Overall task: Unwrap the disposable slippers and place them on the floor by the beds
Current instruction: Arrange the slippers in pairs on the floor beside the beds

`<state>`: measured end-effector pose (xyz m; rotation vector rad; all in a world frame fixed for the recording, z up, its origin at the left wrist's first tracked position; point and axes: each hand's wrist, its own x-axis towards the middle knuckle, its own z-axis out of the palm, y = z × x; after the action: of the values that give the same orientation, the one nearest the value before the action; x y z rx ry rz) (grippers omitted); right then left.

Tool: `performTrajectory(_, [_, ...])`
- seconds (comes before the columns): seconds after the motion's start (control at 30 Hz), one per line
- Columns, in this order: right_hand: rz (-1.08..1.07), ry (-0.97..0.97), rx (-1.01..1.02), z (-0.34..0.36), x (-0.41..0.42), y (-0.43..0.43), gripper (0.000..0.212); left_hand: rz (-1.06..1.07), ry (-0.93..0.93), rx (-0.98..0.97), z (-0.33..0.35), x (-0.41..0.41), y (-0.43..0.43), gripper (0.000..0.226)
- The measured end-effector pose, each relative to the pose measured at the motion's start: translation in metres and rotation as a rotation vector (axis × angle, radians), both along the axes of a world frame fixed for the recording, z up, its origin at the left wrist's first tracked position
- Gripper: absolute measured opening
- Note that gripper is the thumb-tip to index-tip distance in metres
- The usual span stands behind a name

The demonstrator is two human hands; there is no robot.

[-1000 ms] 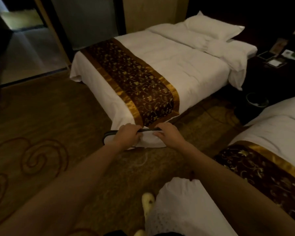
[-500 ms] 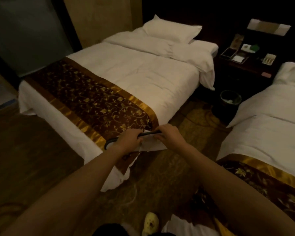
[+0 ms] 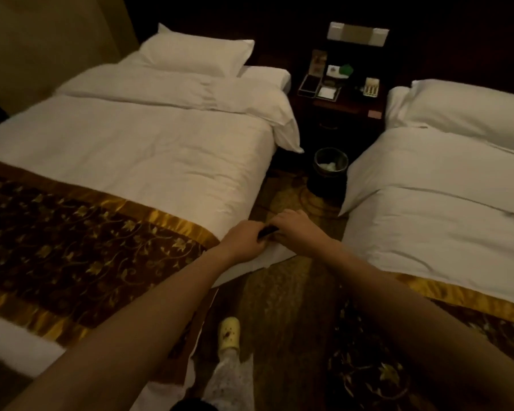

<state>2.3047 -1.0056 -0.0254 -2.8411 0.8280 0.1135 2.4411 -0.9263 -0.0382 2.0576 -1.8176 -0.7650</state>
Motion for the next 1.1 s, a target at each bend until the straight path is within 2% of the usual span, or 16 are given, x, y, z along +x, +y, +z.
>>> performTrajectory(0.2, [-0.01, 0.097, -0.078, -0.006, 0.054, -0.095, 0.029, 0.108, 0.1, -0.013, -0.018, 0.05, -0.099, 0.025])
performTrajectory(0.27, [-0.067, -0.031, -0.138, -0.014, 0.07, -0.119, 0.035, 0.222, 0.197, -0.038, -0.028, 0.065, -0.124, 0.026])
performTrajectory(0.33, [-0.235, -0.203, -0.15, -0.022, 0.082, -0.138, 0.054, 0.387, 0.378, -0.034, -0.038, 0.075, -0.146, 0.031])
performTrajectory(0.43, [-0.589, -0.366, 0.045, -0.04, 0.089, -0.162, 0.076, 0.666, 0.678, 0.018, -0.06, 0.081, -0.171, 0.035])
performTrajectory(0.53, [-0.718, -0.403, 0.409, -0.079, 0.092, -0.187, 0.07, 0.847, 1.026, 0.066, -0.097, 0.082, -0.194, 0.028])
performTrajectory(0.6, [-0.75, -0.433, 0.584, -0.117, 0.092, -0.201, 0.066, 0.915, 1.228, 0.106, -0.133, 0.08, -0.21, 0.029])
performTrajectory(0.73, [-0.759, -0.439, 0.615, -0.219, 0.087, -0.239, 0.06, 0.942, 1.448, 0.215, -0.231, 0.069, -0.236, 0.035])
performTrajectory(0.93, [-0.672, -0.341, 0.693, -0.407, 0.067, -0.296, 0.057, 0.919, 1.624, 0.298, -0.414, 0.059, -0.263, 0.046])
performTrajectory(1.1, [-0.648, -0.314, 0.814, -0.559, 0.062, -0.321, 0.051, 0.962, 1.6, 0.282, -0.547, 0.049, -0.27, 0.045])
